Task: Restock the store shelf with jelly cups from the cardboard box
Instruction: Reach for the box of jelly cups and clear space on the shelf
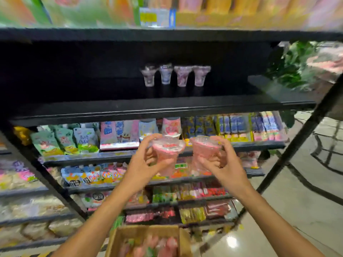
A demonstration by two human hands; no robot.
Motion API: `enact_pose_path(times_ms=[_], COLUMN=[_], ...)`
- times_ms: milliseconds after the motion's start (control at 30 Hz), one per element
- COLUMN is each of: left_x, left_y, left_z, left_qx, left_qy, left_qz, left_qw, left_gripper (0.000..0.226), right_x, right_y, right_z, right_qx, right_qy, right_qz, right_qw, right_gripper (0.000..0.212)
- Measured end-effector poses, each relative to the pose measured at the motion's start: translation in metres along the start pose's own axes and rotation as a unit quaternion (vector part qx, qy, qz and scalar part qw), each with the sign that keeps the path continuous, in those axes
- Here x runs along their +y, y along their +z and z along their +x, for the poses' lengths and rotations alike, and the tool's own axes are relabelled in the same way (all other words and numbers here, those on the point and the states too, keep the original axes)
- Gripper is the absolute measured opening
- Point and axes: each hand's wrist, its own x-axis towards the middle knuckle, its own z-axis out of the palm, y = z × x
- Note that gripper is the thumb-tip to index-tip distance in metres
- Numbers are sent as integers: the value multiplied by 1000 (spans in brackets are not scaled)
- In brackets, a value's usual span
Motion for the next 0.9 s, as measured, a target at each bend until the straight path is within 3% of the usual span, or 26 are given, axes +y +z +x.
enact_pose_path(times_ms=[167, 367, 600, 767, 900], left_x=[65, 101, 98, 90, 81], left_y=[73, 107, 115, 128, 147], left_z=[33, 75, 133, 184, 238], left_qx=[10, 24, 22, -2, 23], left_qy=[67, 99, 113, 136, 158], left_qz=[2, -14, -20, 39, 102], left_qw=[998, 995, 993, 990, 982], left_gripper=[69, 66, 66, 67, 65], right_x=[-29, -47, -39, -24, -8], right_y=[-88, -138, -157, -175, -195], right_z=[32, 67, 103, 145, 199], right_qx=[2, 12, 34, 82, 76], right_qy=[-79, -110, -118, -109, -106], right_qz=[-54, -86, -112, -118, -116], right_qw=[995, 990, 986, 984, 985], right_gripper=[65, 66, 66, 65, 65])
